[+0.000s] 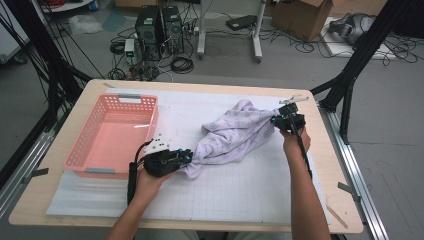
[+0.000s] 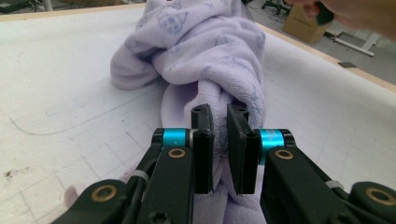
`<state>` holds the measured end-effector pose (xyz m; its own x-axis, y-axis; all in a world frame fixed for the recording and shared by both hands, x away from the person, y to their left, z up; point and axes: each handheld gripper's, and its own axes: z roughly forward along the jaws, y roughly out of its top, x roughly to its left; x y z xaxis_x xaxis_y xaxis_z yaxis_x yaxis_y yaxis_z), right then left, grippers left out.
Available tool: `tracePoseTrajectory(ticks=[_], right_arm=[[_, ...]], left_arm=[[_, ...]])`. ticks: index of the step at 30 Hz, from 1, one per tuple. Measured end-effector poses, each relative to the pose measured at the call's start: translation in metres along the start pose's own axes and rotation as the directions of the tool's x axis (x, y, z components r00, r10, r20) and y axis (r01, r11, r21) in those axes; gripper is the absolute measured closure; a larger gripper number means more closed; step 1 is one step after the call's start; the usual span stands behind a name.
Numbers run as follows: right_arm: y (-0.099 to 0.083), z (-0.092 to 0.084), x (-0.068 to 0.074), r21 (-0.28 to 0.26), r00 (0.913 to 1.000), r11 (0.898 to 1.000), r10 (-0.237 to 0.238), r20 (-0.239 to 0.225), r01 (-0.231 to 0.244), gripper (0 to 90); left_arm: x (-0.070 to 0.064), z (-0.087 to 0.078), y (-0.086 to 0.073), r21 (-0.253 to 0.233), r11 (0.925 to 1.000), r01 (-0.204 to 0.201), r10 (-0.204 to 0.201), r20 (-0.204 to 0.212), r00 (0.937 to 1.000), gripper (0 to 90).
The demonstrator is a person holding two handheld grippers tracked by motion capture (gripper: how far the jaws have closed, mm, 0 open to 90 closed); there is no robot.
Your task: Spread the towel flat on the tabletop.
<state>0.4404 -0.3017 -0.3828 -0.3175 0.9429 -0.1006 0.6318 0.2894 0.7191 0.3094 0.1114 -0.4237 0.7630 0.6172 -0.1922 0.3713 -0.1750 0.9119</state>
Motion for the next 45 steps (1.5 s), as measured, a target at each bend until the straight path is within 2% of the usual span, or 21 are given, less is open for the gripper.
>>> tracePoseTrajectory(ticks=[1, 4, 6, 7, 8, 10, 13, 17, 23, 25, 27, 28, 30, 32, 34, 39, 40, 42, 43, 44, 45], right_arm=[[0.003, 0.001, -0.004, 0.001, 0.9994, 1.000, 0.004, 0.034, -0.004, 84.0], [0.009, 0.001, -0.014, -0.022, 0.9929, 0.998, 0.064, 0.100, -0.062, 83.9], [0.009, 0.001, -0.016, -0.038, 0.9907, 0.996, 0.083, 0.108, -0.079, 83.6], [0.007, 0.003, -0.017, -0.037, 0.9897, 0.993, 0.116, 0.084, -0.113, 78.6], [0.005, 0.004, -0.016, -0.025, 0.9900, 0.993, 0.120, 0.074, -0.118, 73.2], [0.001, 0.003, -0.013, -0.040, 0.9931, 0.993, 0.110, 0.040, -0.109, 68.0], [-0.005, -0.003, -0.007, -0.060, 0.9948, 0.993, 0.102, 0.000, -0.102, 62.6], [-0.016, -0.018, -0.003, -0.090, 0.9967, 0.993, 0.067, -0.045, -0.071, 60.5], [-0.033, -0.041, 0.004, -0.123, 0.9958, 0.992, 0.030, -0.087, -0.040, 59.8], [-0.047, -0.051, 0.009, -0.140, 0.9927, 0.989, 0.020, -0.119, -0.037, 59.3], [-0.056, -0.056, 0.014, -0.142, 0.9900, 0.989, 0.006, -0.141, -0.026, 59.4], [-0.056, -0.056, 0.014, -0.142, 0.9900, 0.989, 0.006, -0.141, -0.026, 59.4], [-0.070, -0.063, 0.021, -0.157, 0.9868, 0.988, -0.013, -0.162, -0.013, 59.4], [-0.080, -0.064, 0.025, -0.153, 0.9841, 0.988, -0.016, -0.177, -0.011, 59.2], [-0.090, -0.065, 0.028, -0.152, 0.9820, 0.988, -0.017, -0.188, -0.012, 58.9], [-0.111, -0.061, 0.036, -0.134, 0.9733, 0.991, -0.023, -0.228, -0.008, 58.3], [-0.114, -0.061, 0.037, -0.130, 0.9722, 0.992, -0.026, -0.233, -0.005, 58.2], [-0.118, -0.059, 0.040, -0.130, 0.9690, 0.992, -0.025, -0.246, -0.007, 58.1], [-0.118, -0.059, 0.040, -0.130, 0.9690, 0.992, -0.025, -0.246, -0.007, 58.1], [-0.119, -0.058, 0.040, -0.128, 0.9688, 0.992, -0.025, -0.247, -0.007, 58.0], [-0.120, -0.058, 0.040, -0.127, 0.9673, 0.992, -0.021, -0.253, -0.012, 57.8]], left_arm=[[0.000, 0.001, 0.000, 0.002, 1.0000, -0.001, 0.001, 0.002, 1.0000, 80.8], [-0.004, 0.005, -0.002, 0.010, 0.9999, -0.008, 0.008, 0.003, 1.0000, 80.8], [-0.005, 0.007, -0.002, 0.015, 0.9998, -0.015, 0.015, 0.005, 0.9999, 80.7], [-0.006, 0.009, -0.002, 0.021, 0.9996, -0.018, 0.017, 0.010, 0.9998, 80.6], [-0.007, 0.010, -0.003, 0.023, 0.9996, -0.016, 0.015, 0.014, 0.9998, 80.0], [-0.007, 0.012, -0.003, 0.029, 0.9996, -0.006, 0.005, 0.015, 0.9999, 74.8], [-0.007, 0.013, -0.002, 0.024, 0.9997, 0.006, -0.006, -0.007, 1.0000, 57.0], [-0.006, 0.010, 0.000, 0.001, 0.9997, 0.023, -0.023, -0.013, 0.9997, 44.8], [-0.002, 0.014, 0.004, 0.014, 0.9994, 0.030, -0.030, -0.011, 0.9995, 42.9], [0.001, 0.018, 0.007, 0.027, 0.9991, 0.034, -0.033, -0.023, 0.9992, 43.3], [0.005, 0.028, 0.011, 0.066, 0.9974, 0.030, -0.026, -0.065, 0.9975, 45.7], [0.005, 0.028, 0.011, 0.066, 0.9974, 0.030, -0.026, -0.065, 0.9975, 47.2], [0.008, 0.036, 0.013, 0.107, 0.9940, 0.025, -0.017, -0.073, 0.9972, 48.4], [0.007, 0.049, 0.015, 0.153, 0.9880, 0.023, -0.017, -0.042, 0.9990, 48.2], [0.004, 0.056, 0.016, 0.173, 0.9849, 0.015, -0.011, -0.025, 0.9996, 47.7], [0.001, 0.074, 0.012, 0.280, 0.9598, -0.019, 0.028, -0.029, 0.9992, 46.0], [0.001, 0.074, 0.012, 0.280, 0.9598, -0.019, 0.028, -0.029, 0.9992, 47.3], [-0.001, 0.078, 0.010, 0.305, 0.9515, -0.039, 0.041, 0.000, 0.9992, 56.9], [-0.001, 0.078, 0.010, 0.305, 0.9515, -0.039, 0.041, 0.000, 0.9992, 62.8], [-0.003, 0.079, 0.010, 0.309, 0.9501, -0.043, 0.043, 0.007, 0.9990, 62.8], [-0.006, 0.079, 0.010, 0.311, 0.9491, -0.053, 0.050, 0.018, 0.9986, 73.7]])
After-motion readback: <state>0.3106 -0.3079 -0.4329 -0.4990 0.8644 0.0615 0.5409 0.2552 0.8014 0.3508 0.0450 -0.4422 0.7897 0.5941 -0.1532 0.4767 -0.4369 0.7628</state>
